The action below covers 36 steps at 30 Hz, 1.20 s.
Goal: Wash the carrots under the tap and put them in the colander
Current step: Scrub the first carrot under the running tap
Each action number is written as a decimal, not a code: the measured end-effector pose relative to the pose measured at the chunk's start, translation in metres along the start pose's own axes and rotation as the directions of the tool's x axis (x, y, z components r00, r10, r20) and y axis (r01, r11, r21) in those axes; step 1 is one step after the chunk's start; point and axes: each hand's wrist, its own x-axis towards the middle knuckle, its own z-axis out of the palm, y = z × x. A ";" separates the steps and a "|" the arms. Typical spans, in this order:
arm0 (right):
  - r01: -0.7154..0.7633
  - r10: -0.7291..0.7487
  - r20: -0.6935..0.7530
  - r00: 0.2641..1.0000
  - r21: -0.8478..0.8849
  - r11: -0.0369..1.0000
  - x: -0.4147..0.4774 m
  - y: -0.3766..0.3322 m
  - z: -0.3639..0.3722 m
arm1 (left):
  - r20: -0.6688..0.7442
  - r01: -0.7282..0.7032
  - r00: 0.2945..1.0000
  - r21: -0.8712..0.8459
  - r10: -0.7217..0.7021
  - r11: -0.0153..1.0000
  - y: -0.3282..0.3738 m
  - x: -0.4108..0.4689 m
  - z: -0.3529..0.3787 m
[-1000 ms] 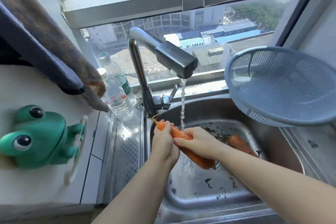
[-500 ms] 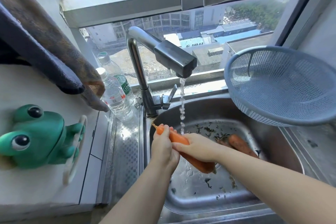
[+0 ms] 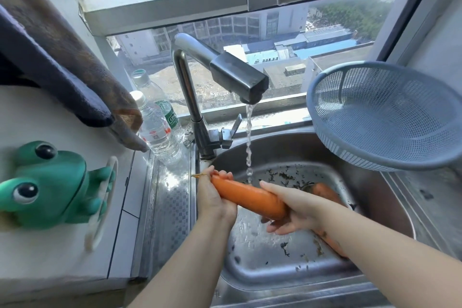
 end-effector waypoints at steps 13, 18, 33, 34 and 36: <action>0.529 -0.221 -0.638 0.738 0.342 0.777 0.016 -0.004 -0.005 | 0.285 -0.132 0.939 0.816 -0.192 0.562 0.018 -0.007 -0.033; 0.547 -0.135 -0.639 0.757 0.506 0.667 0.022 -0.020 0.008 | 0.328 -0.264 0.857 0.942 -0.397 0.207 0.009 -0.027 -0.028; 0.383 -0.408 -0.006 0.913 0.360 0.851 0.010 0.009 0.048 | -0.004 0.250 0.863 0.872 -0.504 0.421 0.018 -0.042 -0.054; 0.381 -0.405 -0.002 0.914 0.346 0.857 0.009 0.009 0.048 | 0.003 0.236 0.866 0.879 -0.499 0.414 0.018 -0.044 -0.054; 0.420 -0.415 -0.088 0.906 0.327 0.847 0.008 0.007 0.053 | 0.031 0.170 0.889 0.904 -0.457 0.393 0.014 -0.047 -0.051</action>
